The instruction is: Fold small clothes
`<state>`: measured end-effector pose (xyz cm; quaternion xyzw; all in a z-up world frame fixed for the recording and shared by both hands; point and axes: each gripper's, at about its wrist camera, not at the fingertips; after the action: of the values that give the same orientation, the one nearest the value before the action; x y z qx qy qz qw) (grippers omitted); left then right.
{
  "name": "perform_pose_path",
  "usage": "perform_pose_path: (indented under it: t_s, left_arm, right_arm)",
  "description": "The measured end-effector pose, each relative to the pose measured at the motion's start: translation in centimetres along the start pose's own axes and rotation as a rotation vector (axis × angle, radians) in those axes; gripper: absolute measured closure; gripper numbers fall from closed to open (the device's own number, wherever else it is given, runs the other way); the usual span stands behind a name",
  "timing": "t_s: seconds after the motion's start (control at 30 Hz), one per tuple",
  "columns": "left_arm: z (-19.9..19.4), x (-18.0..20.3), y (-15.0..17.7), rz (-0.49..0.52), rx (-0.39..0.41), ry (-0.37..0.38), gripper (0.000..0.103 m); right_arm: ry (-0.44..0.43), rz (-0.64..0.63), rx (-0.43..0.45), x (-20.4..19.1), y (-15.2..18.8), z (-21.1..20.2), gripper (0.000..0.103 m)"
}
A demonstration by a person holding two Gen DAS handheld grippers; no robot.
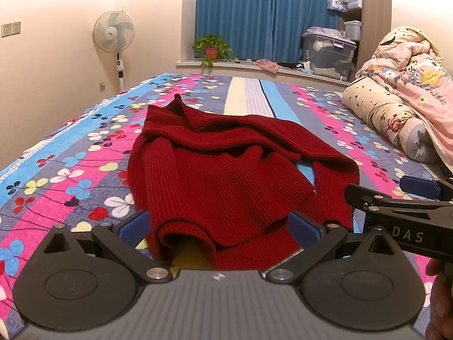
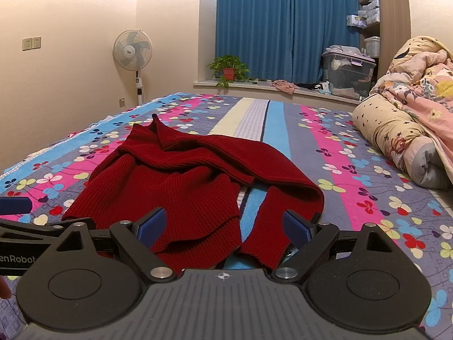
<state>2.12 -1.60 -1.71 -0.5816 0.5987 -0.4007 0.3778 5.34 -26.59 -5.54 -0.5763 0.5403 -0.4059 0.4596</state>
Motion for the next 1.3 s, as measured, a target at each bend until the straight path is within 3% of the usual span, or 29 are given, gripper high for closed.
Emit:
perform_pose_path:
  t_s: [0.3,0.37,0.4,0.47,0.53,0.67,0.73,0.8,0.87,0.97,1.1,1.3]
  left_arm:
    - [0.0,-0.5,-0.6,0.004,0.001,0.017,0.001]
    - [0.5,-1.1,-1.9,0.012,-0.019,0.053,0.015]
    - [0.9,-1.5,-2.8,0.036,-0.017,0.075,0.021]
    - [1.9,-2.0,-4.2,0.110,0.001,0.085,0.044]
    - [3.2,-2.6,-5.2,0.164,0.033,0.077,0.053]
    - [6.4,-4.5,-4.4,0.148,0.056,0.038,0.053]
    - [8.7,-5.1,-3.6,0.134,-0.049,-0.021,0.053]
    - [10.3,-6.5,-3.7,0.018,-0.090,-0.021,0.047]
    - [11.7,-6.8,-3.6,0.002,-0.125,-0.038,0.037]
    - [13.6,-7.0,-3.1,-0.011,-0.184,-0.053,0.030]
    - [15.1,-7.0,-2.4,-0.026,-0.231,-0.048,0.023]
    - [16.0,-6.6,-1.7,-0.021,-0.268,-0.040,0.020]
  right_arm:
    - [-0.005,-0.002,-0.019,-0.1,-0.5,0.2,0.014]
    - [-0.008,0.013,-0.019,0.5,-0.8,0.5,0.018]
    - [-0.006,0.018,-0.020,0.9,-1.0,0.9,0.026]
    - [0.000,0.019,-0.027,1.9,-1.5,2.3,0.043]
    - [0.024,0.037,-0.029,3.0,-1.8,3.8,0.046]
    - [0.057,0.051,-0.033,4.6,-1.8,7.3,0.046]
    - [0.047,0.045,-0.063,5.0,-1.1,9.7,0.039]
    - [0.034,0.062,-0.091,5.3,-0.2,12.1,0.032]
    - [0.026,0.096,-0.153,5.6,1.0,14.3,0.028]
    - [0.023,0.097,-0.230,6.0,2.4,17.2,0.023]
    - [0.047,0.077,-0.325,5.7,3.6,19.1,0.023]
    - [0.017,0.087,-0.321,4.4,3.7,20.6,0.020]
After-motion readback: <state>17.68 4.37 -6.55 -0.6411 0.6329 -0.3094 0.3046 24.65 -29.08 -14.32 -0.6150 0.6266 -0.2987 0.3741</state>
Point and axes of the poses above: each gripper's, at about its wrist camera, not at the fingertips, and z roughly the way its jaws point, x to its right, y to its underside, and after that the axes turned 10 degrees about x, right-handed
